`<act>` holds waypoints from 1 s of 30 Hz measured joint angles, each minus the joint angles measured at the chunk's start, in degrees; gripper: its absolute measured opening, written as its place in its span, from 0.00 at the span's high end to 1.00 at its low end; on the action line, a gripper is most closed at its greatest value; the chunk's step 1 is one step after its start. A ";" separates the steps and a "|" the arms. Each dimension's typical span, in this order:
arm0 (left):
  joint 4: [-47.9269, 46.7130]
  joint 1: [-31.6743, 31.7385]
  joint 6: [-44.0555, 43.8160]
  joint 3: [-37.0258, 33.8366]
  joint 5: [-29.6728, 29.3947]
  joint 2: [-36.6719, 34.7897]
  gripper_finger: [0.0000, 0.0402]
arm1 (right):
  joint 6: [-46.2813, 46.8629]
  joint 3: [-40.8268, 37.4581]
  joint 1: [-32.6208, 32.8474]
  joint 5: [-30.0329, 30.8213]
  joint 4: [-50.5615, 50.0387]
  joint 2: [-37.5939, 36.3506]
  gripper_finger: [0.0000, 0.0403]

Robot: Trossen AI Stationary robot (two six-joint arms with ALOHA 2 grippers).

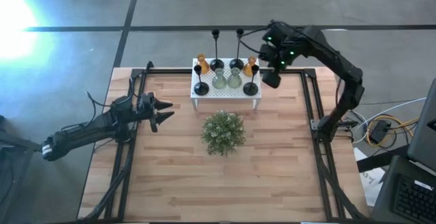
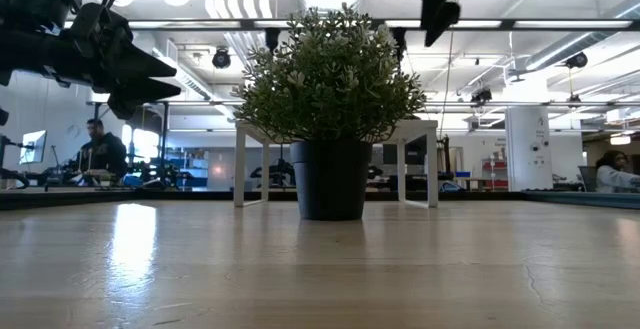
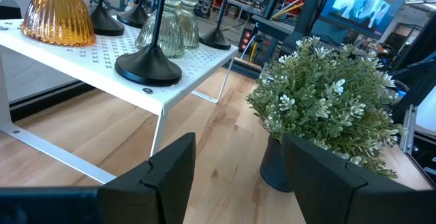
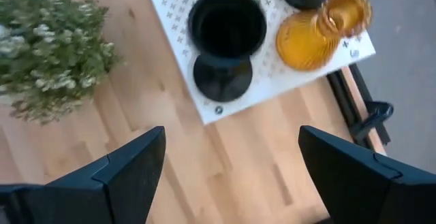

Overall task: Pick & Place candle stick holders
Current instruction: Return to Home Position

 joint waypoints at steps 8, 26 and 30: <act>0.02 -0.02 0.00 0.00 0.00 0.01 0.45 | 2.70 -12.27 1.63 -0.58 0.13 -13.60 0.19; 0.00 -0.02 0.00 0.00 0.00 0.00 0.45 | 19.66 -67.05 14.28 -15.85 45.99 -54.14 0.37; 0.00 0.00 0.00 0.00 0.00 0.01 0.45 | 19.56 -76.63 17.63 -16.16 56.12 -58.69 0.52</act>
